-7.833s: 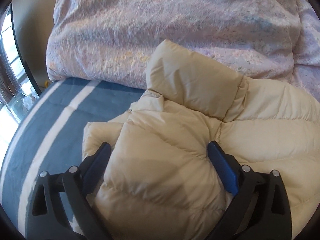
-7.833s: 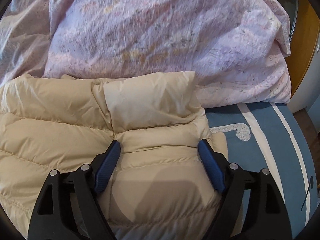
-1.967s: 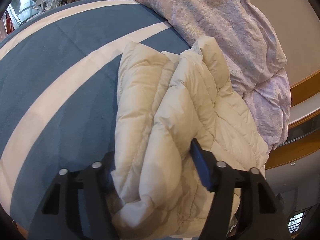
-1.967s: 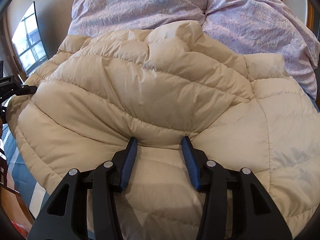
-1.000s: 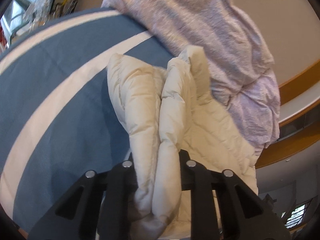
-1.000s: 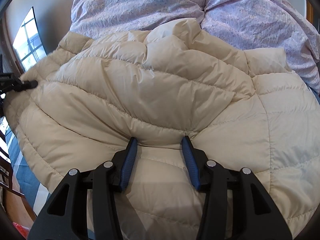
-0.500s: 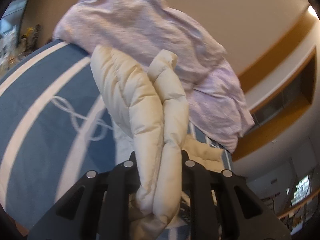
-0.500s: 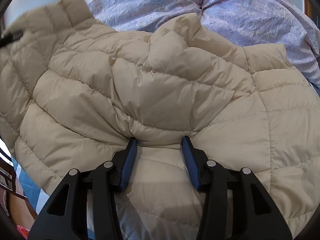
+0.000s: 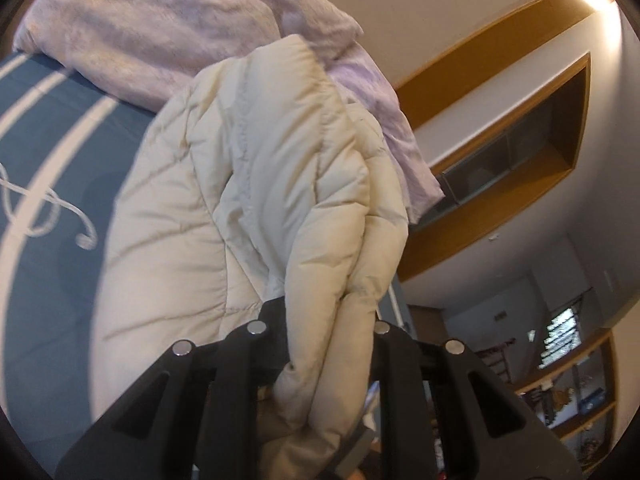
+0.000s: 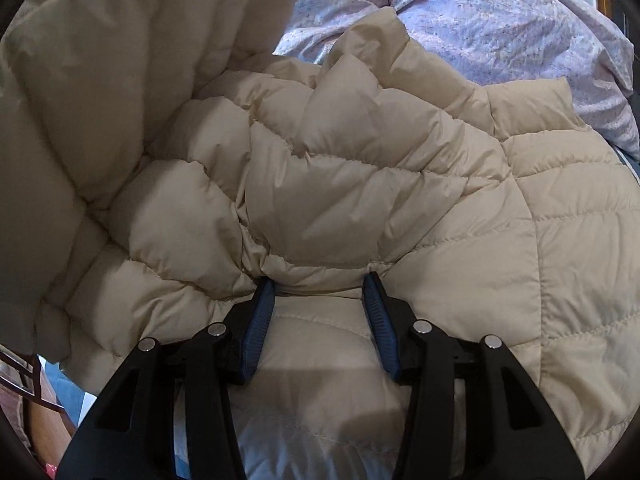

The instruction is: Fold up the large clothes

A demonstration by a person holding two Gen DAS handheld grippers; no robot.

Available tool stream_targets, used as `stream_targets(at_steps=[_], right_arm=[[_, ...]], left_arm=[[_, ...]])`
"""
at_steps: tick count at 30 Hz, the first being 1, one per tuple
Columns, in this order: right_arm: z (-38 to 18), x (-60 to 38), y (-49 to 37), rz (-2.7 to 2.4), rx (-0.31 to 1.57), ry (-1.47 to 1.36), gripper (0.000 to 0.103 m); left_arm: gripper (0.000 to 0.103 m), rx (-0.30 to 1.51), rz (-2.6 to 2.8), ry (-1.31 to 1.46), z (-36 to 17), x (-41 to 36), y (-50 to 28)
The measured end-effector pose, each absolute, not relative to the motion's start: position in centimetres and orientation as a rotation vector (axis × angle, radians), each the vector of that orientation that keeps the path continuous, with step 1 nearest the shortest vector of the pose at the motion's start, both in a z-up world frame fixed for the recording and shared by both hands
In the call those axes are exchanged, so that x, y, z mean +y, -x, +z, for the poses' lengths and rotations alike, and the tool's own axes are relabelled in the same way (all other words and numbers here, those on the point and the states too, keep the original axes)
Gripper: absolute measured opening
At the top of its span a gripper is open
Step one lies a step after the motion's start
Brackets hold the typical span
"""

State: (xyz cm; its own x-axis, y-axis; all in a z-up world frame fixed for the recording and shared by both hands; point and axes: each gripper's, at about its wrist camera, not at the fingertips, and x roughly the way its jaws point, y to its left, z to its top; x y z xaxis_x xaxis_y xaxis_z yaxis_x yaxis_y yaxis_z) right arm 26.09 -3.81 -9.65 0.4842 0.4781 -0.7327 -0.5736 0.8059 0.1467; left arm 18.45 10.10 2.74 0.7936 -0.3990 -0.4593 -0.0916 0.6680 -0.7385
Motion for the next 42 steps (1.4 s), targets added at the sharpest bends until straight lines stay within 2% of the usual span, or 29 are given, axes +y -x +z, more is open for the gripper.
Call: stream_targets(at_steps=[20,42], right_arm=[[-9.4,-6.2,-26.0,0.672,0.845,0.012,0.048],[-6.7,-15.4,-22.4,0.618,0.756,0.059,0.048]], left_arm=[[0.017,0.716,-0.286,1.030,-3.7,6.7,-22.7],[0.019,0.862,-0.097,0.841,-6.4,2.0,-27.4]])
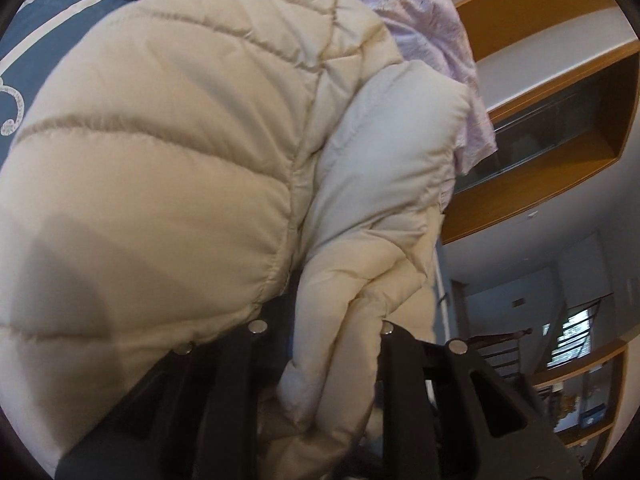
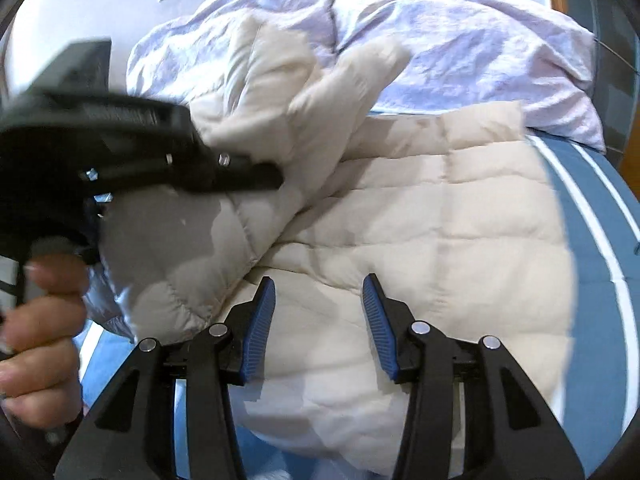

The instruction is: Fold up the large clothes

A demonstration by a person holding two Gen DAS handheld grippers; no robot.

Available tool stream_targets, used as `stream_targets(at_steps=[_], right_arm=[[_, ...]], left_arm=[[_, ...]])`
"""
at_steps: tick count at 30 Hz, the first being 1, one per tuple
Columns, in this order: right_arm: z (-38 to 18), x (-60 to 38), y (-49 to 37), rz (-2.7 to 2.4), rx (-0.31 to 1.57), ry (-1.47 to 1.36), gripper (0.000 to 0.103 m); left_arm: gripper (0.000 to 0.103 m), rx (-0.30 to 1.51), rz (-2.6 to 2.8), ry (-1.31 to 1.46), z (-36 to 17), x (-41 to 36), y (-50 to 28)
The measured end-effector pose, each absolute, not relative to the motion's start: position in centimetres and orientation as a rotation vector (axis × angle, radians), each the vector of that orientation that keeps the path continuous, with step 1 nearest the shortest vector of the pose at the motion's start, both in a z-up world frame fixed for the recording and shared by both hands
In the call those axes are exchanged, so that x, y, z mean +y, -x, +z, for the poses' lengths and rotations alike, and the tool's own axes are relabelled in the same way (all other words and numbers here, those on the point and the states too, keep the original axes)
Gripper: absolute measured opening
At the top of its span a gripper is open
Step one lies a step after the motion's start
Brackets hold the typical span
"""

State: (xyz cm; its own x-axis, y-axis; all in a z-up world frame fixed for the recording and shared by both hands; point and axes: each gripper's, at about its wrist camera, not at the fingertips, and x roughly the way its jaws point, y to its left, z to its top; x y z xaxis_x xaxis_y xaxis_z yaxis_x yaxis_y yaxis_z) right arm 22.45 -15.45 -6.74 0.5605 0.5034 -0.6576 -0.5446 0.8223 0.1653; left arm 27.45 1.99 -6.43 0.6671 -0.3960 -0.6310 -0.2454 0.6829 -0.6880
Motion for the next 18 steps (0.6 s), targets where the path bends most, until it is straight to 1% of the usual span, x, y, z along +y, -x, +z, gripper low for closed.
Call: stream_targets(at_steps=[9,11,18], right_arm=[[-6.8,-20.3,-21.8,0.526,0.757,0.054,0.048],[-7.2,-20.8,-24.0,0.521,0.764,0.059,0.048],[-9.5,-21.4,-25.8,0.505,0.837,0.055,0.048]], left_arm=[[0.020,0.890,-0.050,0.785,-6.9,0.9,-28.9],[0.020,0.890,-0.044,0.775,-7.1,0.5,-28.7],[0.020,0.891,-0.038,0.773,-6.9,0.2,-28.2]])
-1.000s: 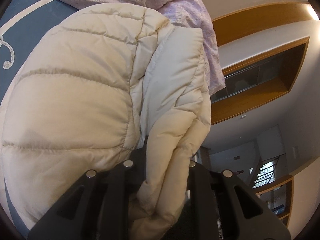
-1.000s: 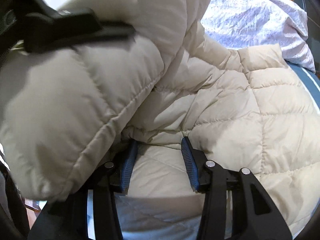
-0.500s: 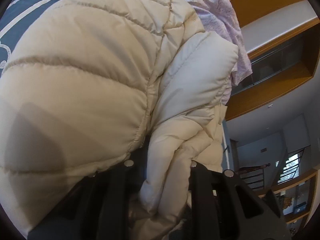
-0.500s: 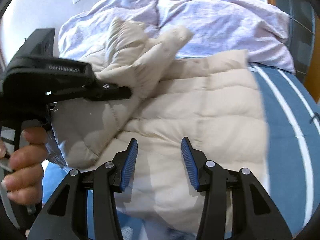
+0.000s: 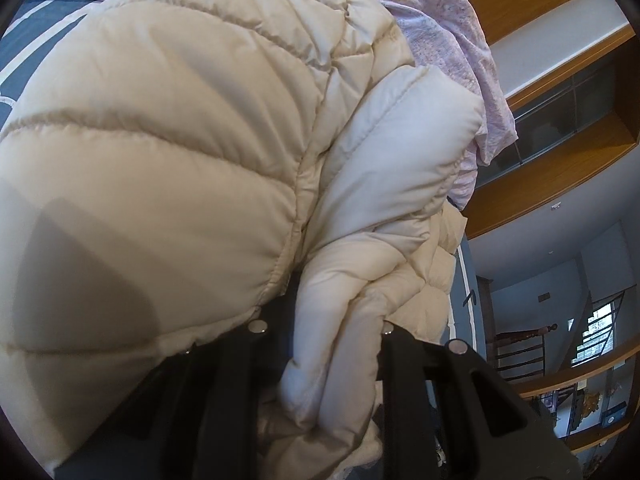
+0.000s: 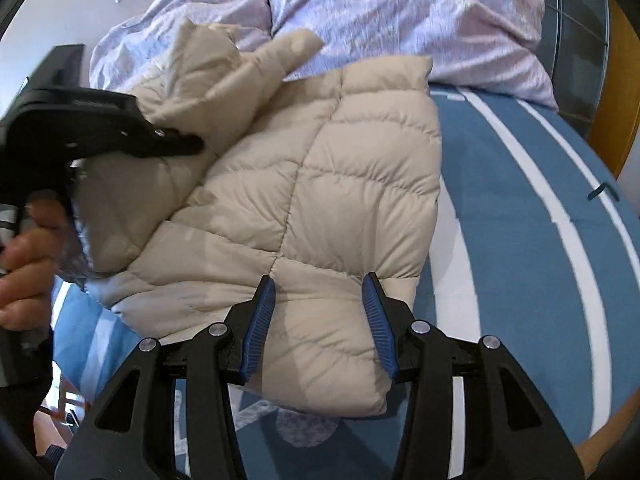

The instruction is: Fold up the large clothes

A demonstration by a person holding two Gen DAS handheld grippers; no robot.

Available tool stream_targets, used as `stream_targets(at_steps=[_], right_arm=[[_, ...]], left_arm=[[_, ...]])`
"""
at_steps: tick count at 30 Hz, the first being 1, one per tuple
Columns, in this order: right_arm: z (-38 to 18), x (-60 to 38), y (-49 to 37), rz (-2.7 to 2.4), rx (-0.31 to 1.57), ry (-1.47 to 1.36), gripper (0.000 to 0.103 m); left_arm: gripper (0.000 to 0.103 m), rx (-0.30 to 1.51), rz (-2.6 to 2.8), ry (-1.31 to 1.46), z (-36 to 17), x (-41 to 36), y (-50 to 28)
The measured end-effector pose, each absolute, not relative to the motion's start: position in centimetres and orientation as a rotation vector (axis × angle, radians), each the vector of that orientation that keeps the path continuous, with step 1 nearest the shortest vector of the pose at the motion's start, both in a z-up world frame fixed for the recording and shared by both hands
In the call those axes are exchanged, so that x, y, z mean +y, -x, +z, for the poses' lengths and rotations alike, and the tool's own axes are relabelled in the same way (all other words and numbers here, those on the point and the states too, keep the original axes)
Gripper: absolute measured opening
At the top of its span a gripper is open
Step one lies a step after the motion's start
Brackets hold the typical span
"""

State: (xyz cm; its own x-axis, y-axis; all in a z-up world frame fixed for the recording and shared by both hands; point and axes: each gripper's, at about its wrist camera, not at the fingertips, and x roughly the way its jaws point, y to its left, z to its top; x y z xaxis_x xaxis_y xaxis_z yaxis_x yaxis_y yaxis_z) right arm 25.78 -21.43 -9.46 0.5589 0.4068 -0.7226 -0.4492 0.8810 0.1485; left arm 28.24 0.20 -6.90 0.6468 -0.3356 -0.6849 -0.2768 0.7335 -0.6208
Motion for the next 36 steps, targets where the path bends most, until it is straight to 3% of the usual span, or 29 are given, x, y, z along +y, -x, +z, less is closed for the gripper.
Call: stream_targets(at_steps=[20,28,34,36], right_arm=[[-10.3,-21.4,-26.6,0.502,0.830,0.030,0.048],[-10.3,-21.6,-26.8,0.504,0.832,0.009,0.048],[-10.3,-21.6,-26.9,0.501,0.890,0.006,0.048],[-10.4,-21.6,-26.9,0.498,0.891,0.004,0.048]], left_arm=[[0.020,0.827,-0.128,0.588,-2.3,-5.4,-26.8],[0.023,0.887,-0.173,0.567,-3.4,-7.5,-28.0],[0.045,0.883,-0.200,0.602,-2.3,-6.3,-27.5],[0.062,0.875,-0.207,0.613,-1.7,-6.1,-27.1]])
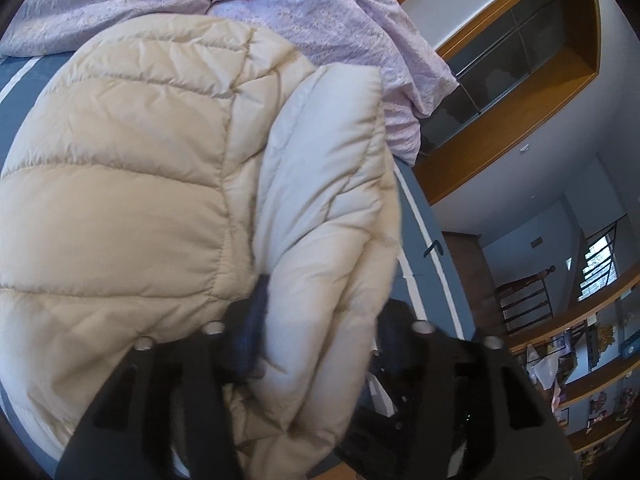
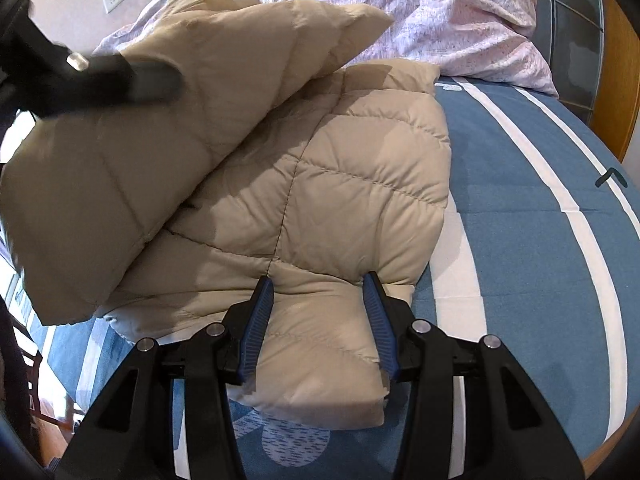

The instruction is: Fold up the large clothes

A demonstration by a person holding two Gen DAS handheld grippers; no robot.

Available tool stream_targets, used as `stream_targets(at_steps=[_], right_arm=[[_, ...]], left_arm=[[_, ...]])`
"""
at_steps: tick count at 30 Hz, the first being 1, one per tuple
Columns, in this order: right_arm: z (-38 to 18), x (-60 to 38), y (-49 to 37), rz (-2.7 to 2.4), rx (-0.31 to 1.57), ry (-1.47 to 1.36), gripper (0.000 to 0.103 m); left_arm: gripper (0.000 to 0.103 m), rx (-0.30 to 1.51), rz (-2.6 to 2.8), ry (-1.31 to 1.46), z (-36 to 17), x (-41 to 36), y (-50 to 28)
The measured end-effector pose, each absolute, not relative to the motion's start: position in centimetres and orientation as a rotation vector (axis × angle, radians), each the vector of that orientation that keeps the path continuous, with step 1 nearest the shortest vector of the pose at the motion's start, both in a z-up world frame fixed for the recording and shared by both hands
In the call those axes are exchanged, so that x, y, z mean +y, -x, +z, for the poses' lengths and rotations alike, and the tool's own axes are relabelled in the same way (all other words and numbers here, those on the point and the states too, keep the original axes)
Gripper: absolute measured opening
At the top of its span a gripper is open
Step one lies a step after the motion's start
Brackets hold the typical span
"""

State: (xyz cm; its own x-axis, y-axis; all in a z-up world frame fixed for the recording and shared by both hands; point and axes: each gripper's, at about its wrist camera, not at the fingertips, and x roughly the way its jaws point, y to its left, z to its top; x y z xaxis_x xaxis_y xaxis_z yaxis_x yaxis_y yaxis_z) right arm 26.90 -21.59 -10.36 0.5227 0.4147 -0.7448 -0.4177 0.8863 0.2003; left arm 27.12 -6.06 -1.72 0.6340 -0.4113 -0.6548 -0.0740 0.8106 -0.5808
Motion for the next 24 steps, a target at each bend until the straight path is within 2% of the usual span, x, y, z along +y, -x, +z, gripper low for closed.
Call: stream_targets(at_steps=[5,14,24], right_arm=[[-10.3,-21.7,-27.2,0.495,0.897,-0.002,0.048],[-10.4,-22.0,-27.6,0.489,0.913,-0.029,0.048],[-10.2,-22.3,-27.4,0.487,0.911,-0.053,0.048]], left_arm=[[0.071,0.837,-0.199,0.593,0.2,-5.7,-25.7],[0.072,0.807,-0.004,0.434,2.0,-2.0,-22.1],[0.072,0.839,0.116,0.343,-1.0,-0.1,-20.7]])
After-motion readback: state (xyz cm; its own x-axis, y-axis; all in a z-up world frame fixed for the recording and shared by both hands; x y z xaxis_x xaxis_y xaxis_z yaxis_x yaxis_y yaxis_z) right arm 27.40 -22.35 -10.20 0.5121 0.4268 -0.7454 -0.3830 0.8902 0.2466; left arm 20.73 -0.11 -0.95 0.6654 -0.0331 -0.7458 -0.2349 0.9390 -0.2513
